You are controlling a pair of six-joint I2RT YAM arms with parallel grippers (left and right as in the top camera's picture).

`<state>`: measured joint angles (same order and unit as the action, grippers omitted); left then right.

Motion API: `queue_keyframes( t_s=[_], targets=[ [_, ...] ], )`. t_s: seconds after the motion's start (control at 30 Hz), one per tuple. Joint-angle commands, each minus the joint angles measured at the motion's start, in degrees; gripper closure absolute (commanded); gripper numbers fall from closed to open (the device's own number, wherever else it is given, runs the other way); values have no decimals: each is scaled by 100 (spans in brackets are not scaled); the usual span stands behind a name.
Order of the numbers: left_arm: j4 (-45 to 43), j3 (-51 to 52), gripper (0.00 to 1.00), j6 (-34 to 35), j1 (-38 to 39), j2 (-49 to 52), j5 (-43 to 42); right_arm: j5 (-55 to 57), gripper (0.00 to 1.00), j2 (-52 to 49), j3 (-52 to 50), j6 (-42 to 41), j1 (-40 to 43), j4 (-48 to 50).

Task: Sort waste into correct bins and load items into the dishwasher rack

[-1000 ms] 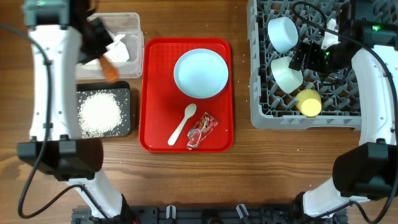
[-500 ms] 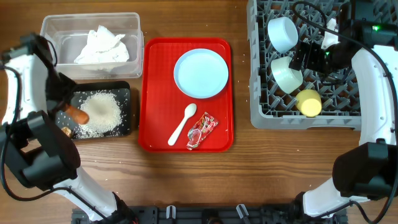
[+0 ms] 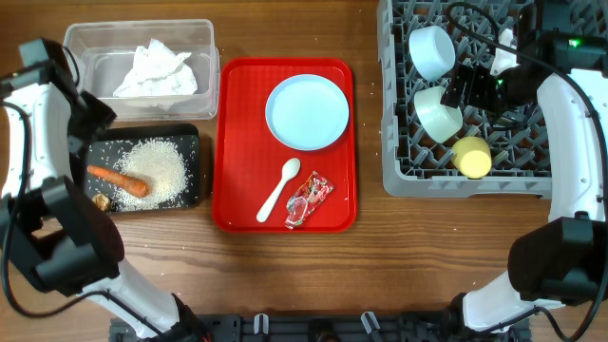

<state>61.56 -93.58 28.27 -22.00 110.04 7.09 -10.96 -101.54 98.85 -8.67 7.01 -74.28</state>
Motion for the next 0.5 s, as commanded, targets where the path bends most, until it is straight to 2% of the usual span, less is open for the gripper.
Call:
queue_keyframes(
  t_s=[0.0, 0.1, 0.2, 0.4, 0.47],
  targets=[
    [-7, -485, 42, -756, 363, -520, -1075, -111, 0, 127, 90, 118, -9, -201],
    [-9, -522, 41, -1119, 1141, -651, -1311, -203, 0, 127, 90, -57, -9, -155],
    [-186, -522, 40, -1172, 2055, -649, -1305, -557, 0, 127, 90, -42, -9, -96],
    [-570, -522, 28, -1314, 3230, -614, -1309, -997, 0, 127, 90, -33, -9, 68],
    [-485, -520, 27, -1950, 3550, -577, -1309, -1010, 0, 125, 90, -31, -9, 46]
  ],
)
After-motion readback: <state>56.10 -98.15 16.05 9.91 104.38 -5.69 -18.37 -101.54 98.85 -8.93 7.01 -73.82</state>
